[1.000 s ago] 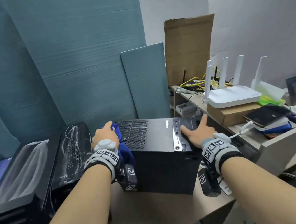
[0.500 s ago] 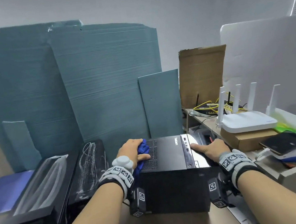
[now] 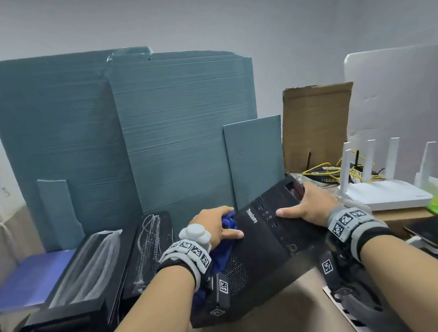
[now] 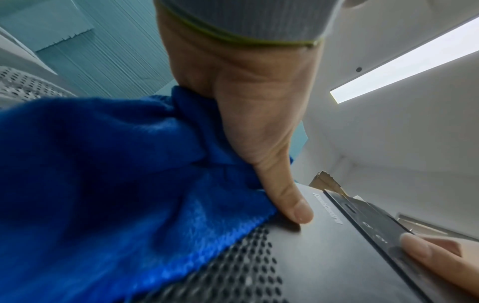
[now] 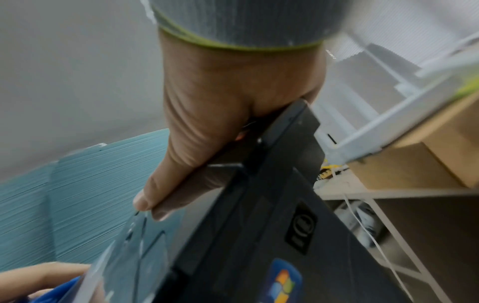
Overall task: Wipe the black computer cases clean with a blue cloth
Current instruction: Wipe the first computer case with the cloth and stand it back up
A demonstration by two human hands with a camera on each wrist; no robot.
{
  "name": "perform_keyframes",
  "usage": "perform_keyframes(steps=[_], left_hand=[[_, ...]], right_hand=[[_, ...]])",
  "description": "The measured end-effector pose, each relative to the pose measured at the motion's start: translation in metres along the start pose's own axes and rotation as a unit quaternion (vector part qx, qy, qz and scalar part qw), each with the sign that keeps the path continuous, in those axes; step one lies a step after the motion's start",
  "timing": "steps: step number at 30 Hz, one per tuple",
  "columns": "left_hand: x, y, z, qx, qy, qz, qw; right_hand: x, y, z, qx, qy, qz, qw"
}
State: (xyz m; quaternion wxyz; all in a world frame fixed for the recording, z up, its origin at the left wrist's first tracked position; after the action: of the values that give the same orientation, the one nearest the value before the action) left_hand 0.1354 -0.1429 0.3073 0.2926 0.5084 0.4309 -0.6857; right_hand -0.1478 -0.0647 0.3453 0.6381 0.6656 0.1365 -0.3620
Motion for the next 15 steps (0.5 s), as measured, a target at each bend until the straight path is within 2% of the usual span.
perform_keyframes(steps=[3,8,10,15], left_hand=[[0.0,-0.005,-0.008,-0.003,0.007,0.004,1.0],[-0.002,-0.012,-0.03,-0.042,0.003,0.017,0.999],[0.007,-0.013,-0.041,-0.054,0.008,0.018,0.998],[0.046,-0.018,-0.056,-0.077,0.029,-0.009,0.997]], right_hand=[[-0.002,0.023,-0.003,-0.033,0.018,-0.03,0.999],[0.006,0.058,-0.007,-0.087,0.043,-0.163,0.982],[0.015,0.067,-0.011,-0.111,0.047,-0.219,0.968],[0.047,0.067,-0.017,-0.148,0.082,-0.282,0.945]])
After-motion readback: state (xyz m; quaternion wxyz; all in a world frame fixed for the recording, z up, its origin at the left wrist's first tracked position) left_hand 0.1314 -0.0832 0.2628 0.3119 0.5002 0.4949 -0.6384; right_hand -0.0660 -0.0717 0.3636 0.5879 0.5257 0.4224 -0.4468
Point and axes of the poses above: each hand's wrist, its own z-axis towards the middle knuckle, its own x-axis out of the palm, y = z × x, the point moved 3 cm from there along z, towards the middle knuckle, and after that the axes turned 10 degrees about z, right-handed, at the moved point
